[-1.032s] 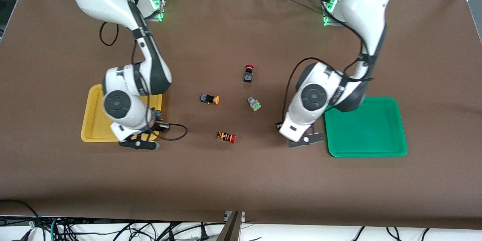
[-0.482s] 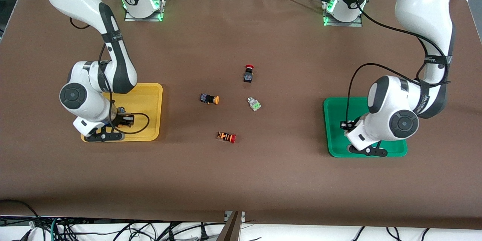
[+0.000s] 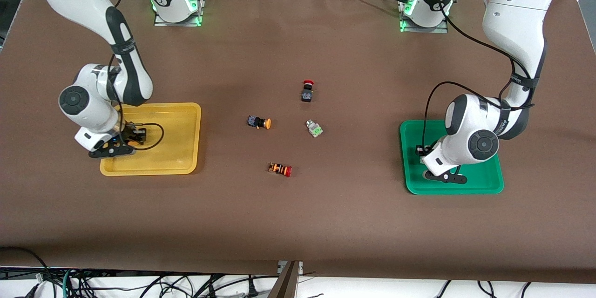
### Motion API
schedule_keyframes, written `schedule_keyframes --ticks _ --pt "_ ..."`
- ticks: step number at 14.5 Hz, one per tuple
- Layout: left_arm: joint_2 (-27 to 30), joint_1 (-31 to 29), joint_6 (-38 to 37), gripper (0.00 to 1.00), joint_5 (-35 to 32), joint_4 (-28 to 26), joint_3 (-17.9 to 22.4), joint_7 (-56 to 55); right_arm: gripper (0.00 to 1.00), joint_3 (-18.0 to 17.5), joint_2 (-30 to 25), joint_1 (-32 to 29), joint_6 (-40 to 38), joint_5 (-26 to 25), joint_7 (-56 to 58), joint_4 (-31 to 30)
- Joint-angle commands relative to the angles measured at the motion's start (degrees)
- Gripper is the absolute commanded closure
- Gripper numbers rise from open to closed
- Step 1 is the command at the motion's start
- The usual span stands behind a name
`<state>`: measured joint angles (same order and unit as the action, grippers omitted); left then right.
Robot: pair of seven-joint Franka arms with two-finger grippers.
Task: Place green and yellow buttons in trays
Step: 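Place the black button in the yellow tray, orange button in green tray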
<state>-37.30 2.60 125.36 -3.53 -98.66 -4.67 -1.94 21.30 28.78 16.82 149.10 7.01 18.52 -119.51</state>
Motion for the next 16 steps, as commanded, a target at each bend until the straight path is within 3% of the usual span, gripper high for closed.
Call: schedule_keyframes --ticks 1,3,7,10,13,16 --pt "4.24 -0.76 -1.68 0.00 -0.52 -1.01 -1.21 -0.44 0.21 -0.56 -2.50 -1.18 0.32 4.75 5.46 -1.43" --pt "6.53 0.21 -3.88 0.00 -0.25 0.30 -2.87 -3.84 0.02 -0.56 -3.02 -1.09 -0.21 6.26 5.82 -0.12" --pt "5.49 2.83 -6.70 0.00 -0.33 6.10 -11.66 -28.58 0.01 -1.35 -3.73 -0.04 -10.90 6.70 2.50 9.26" --pt "1.81 9.51 -6.18 0.00 -0.16 10.32 -11.76 -43.98 0.01 -1.35 -3.20 4.43 -19.00 6.61 -9.43 15.78" --pt "-3.99 16.54 -4.52 0.00 2.39 16.02 -11.76 -58.31 0.01 -1.26 -3.03 11.19 -19.46 6.35 -23.92 16.06" --pt "-5.59 19.37 2.59 0.00 1.77 14.30 -11.68 -66.34 0.01 -1.17 -1.89 17.70 -19.29 5.91 -41.31 16.06"
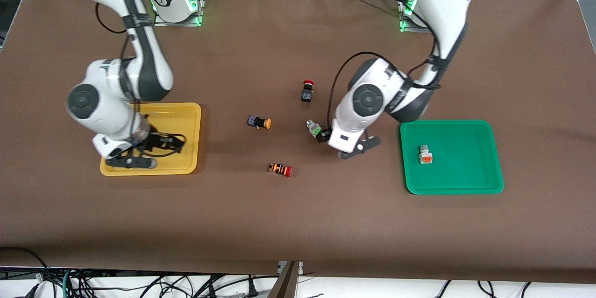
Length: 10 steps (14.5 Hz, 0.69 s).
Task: Place green and yellow buttons in trays
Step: 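Grasp the green and blue buttons with the left and right grippers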
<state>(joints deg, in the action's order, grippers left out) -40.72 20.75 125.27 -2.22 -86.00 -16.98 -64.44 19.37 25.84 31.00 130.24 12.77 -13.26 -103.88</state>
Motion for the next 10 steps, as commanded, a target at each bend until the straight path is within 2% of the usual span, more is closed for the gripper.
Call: schedule_keyframes --ticks 1,5,7,8,9,10 --pt "-2.95 1.74 4.18 0.00 0.37 0.58 0.64 -4.46 0.01 0.75 1.32 5.98 -0.25 -0.03 -15.95 0.43" --pt "-6.56 4.29 6.66 0.00 0.37 0.40 0.72 -5.96 0.01 0.84 5.45 12.49 -0.16 -1.87 -42.22 3.67" --pt "-6.65 4.82 6.66 0.00 0.28 -0.65 0.72 -5.96 0.01 0.75 6.59 14.26 -0.17 -1.87 -54.36 4.12" --pt "-6.65 4.82 6.66 0.22 0.28 -0.66 0.64 -5.96 0.01 0.75 7.29 14.70 -0.08 -1.79 -59.20 4.30" --pt "-6.57 4.82 6.66 0.54 0.37 -0.66 0.64 -5.96 0.01 0.67 7.99 15.23 -0.08 -1.61 -64.56 4.91" --pt "-6.48 4.74 6.66 0.66 0.28 -0.57 0.64 -5.87 0.01 0.67 8.96 15.58 -0.08 -1.35 -70.01 5.78"
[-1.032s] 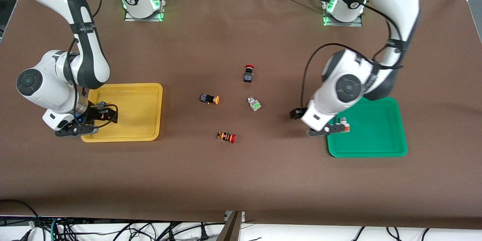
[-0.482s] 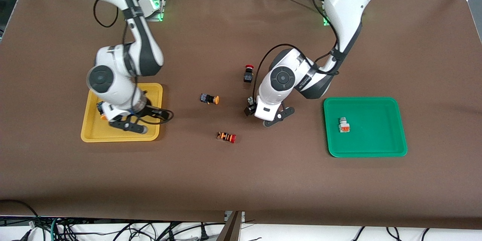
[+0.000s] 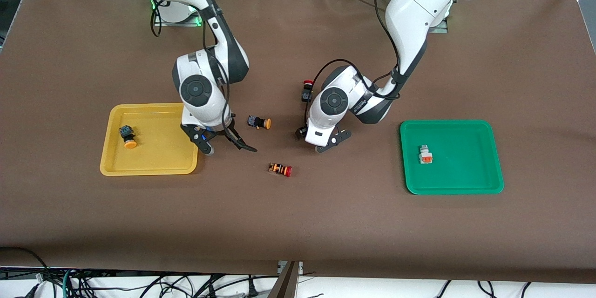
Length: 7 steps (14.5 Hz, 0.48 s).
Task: Place green and yellow buttons in trays
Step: 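Grasp the green and blue buttons with the left and right grippers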
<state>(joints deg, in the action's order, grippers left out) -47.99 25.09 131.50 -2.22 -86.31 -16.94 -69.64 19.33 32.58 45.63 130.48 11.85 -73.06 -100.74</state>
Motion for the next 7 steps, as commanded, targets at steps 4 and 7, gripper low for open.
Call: schedule_keyframes --ticks 4,7 --pt "0.97 0.05 -0.46 0.83 0.02 -0.26 0.76 0.82 0.01 0.53 5.04 3.68 -0.23 0.10 -26.84 5.02" --pt "2.89 -1.09 -5.09 0.83 -0.15 0.62 1.72 0.73 0.01 -1.31 4.95 3.77 -0.14 3.08 -33.54 5.02"
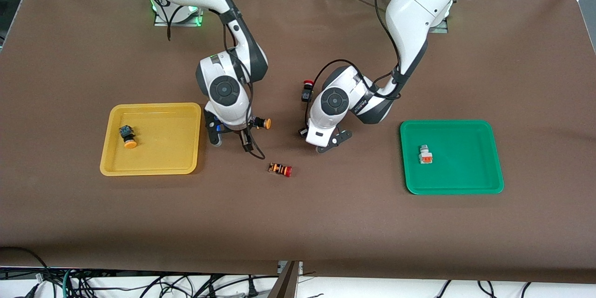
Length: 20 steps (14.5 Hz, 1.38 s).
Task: Place green and yellow buttons in trays
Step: 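Drop the green button in the green tray while the right gripper lifts blue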
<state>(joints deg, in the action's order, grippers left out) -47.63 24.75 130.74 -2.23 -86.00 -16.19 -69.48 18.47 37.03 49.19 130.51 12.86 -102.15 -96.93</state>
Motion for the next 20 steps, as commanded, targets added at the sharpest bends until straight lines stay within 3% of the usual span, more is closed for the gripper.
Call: schedule_keyframes --ticks 1,8,14,17,20 --pt "4.02 -1.54 -7.48 0.83 -1.01 1.00 1.51 1.88 0.02 -0.45 0.50 0.37 -0.17 2.96 -5.24 1.22" --pt "12.47 -15.23 -25.52 0.83 -3.57 2.15 1.51 34.36 0.02 -0.80 3.30 0.99 1.23 4.19 -9.55 0.52" --pt "11.95 -31.85 -26.33 0.82 -3.75 1.89 1.77 67.32 0.02 -1.67 4.54 2.04 1.24 4.55 -10.61 -0.62" --pt "9.14 -36.08 -22.56 0.82 -8.66 -0.03 1.69 74.22 0.28 -2.20 4.63 2.40 1.32 4.46 -9.38 -0.72" --pt "6.77 -37.57 -18.17 0.76 -13.05 -2.41 1.69 76.34 0.78 -2.21 4.80 3.28 2.02 4.54 -3.16 -0.63"
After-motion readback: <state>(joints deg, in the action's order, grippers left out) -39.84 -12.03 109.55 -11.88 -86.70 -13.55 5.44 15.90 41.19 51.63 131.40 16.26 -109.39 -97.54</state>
